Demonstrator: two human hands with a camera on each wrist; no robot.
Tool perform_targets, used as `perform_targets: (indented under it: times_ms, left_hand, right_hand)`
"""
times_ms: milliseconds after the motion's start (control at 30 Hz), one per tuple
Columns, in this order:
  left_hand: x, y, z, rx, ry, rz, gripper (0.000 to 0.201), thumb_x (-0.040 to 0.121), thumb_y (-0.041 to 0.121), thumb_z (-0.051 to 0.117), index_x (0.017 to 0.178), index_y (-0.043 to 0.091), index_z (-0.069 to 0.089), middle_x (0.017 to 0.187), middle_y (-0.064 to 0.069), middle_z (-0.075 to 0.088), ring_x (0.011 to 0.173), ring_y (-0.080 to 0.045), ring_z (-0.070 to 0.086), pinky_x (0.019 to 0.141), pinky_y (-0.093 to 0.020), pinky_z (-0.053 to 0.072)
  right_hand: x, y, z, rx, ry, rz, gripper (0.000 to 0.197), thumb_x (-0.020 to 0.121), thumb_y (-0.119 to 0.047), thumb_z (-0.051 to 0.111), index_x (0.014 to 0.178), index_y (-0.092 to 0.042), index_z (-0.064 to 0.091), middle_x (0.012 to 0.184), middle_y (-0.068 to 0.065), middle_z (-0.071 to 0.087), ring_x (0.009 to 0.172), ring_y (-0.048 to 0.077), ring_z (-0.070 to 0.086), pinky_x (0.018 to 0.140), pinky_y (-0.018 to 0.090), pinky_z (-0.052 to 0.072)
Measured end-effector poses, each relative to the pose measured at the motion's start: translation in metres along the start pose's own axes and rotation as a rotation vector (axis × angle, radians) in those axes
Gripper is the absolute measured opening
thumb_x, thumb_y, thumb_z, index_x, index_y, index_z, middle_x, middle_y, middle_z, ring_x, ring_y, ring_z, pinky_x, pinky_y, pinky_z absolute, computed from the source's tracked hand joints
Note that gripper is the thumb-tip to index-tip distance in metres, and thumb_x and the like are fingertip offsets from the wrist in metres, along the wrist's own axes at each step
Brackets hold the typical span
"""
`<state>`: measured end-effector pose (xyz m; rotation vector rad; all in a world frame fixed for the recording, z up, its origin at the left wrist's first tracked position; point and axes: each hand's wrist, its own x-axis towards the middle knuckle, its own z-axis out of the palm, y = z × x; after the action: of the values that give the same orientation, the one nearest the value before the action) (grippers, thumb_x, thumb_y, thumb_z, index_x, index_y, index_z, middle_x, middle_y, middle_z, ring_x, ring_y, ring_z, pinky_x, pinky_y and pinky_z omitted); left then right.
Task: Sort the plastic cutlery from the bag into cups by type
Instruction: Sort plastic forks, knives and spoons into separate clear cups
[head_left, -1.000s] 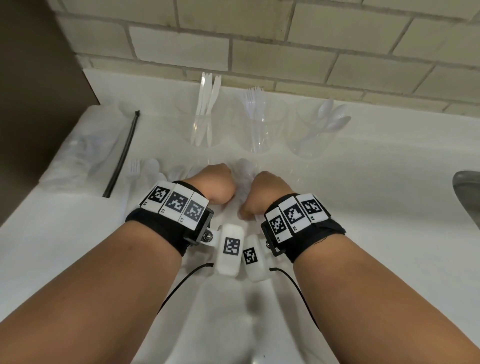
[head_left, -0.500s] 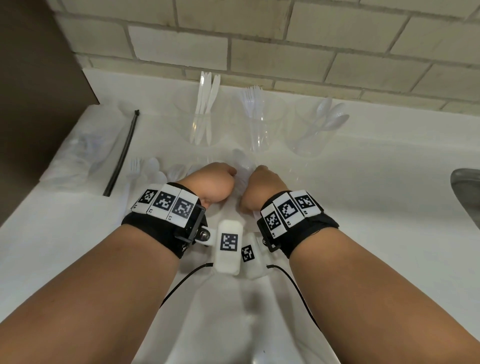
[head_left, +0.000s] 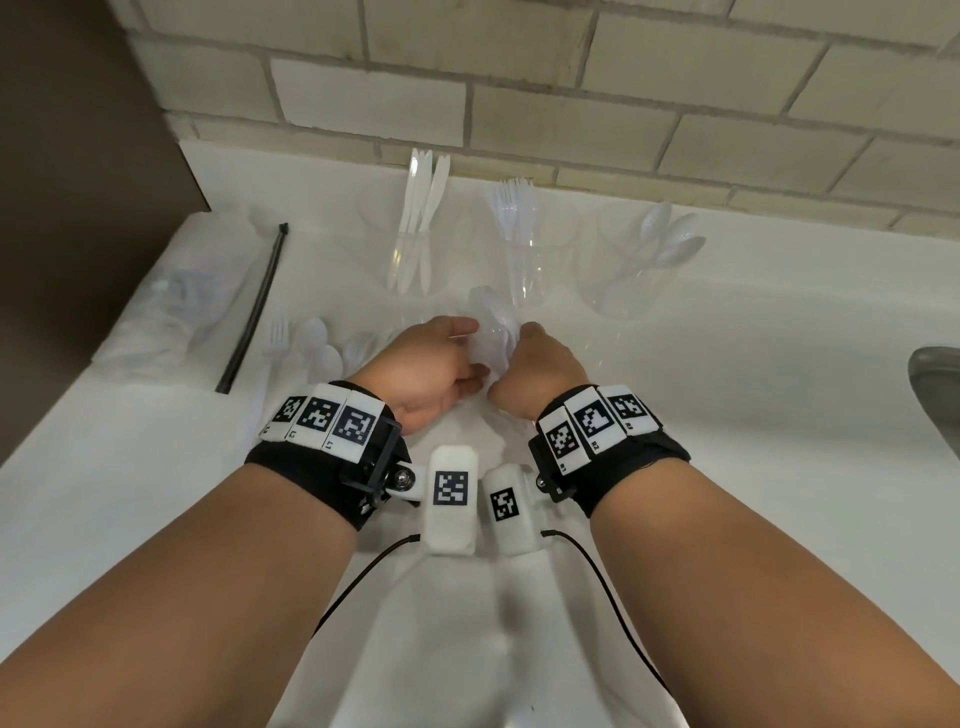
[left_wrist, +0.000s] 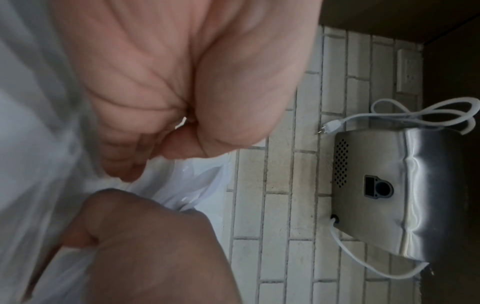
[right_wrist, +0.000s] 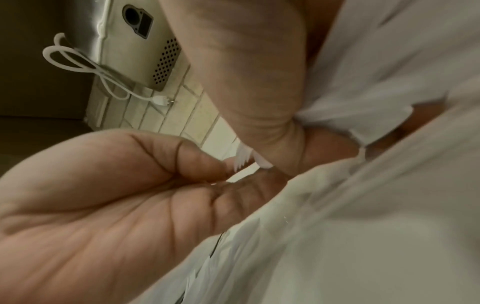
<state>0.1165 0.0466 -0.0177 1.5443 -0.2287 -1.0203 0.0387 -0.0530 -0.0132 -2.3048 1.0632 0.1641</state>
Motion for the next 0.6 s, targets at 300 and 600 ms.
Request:
perform_targets:
  times_ms: [300, 600]
  left_hand:
    - [0.003, 0.001, 0.003, 0.336, 0.101, 0.053, 0.042, 0.093, -0.003, 0.043, 0.134, 0.004, 0.049, 0.135, -0.02, 0.052, 0.114, -0.029, 0.058, 0.097, -0.044, 0.051]
    - [-0.007, 0.007, -0.008, -0.403, 0.108, 0.041, 0.009, 0.096, 0.011, 0.048, 0.091, 0.008, 0.054, 0.087, -0.009, 0.054, 0.086, -0.023, 0.054, 0.081, -0.033, 0.047]
  right_hand:
    - [0.001, -0.004, 0.005, -0.027, -0.073, -0.029, 0.05, 0.077, -0.007, 0.07, 0.119, -0.008, 0.045, 0.105, 0.006, 0.054, 0.104, 0.026, 0.057, 0.073, 0.029, 0.042]
    - [-0.002, -0.003, -0.036, 0.761, 0.089, -0.184, 0.042, 0.064, 0.002, 0.067, 0.106, -0.002, 0.059, 0.082, 0.009, 0.069, 0.065, 0.019, 0.068, 0.06, 0.031, 0.054]
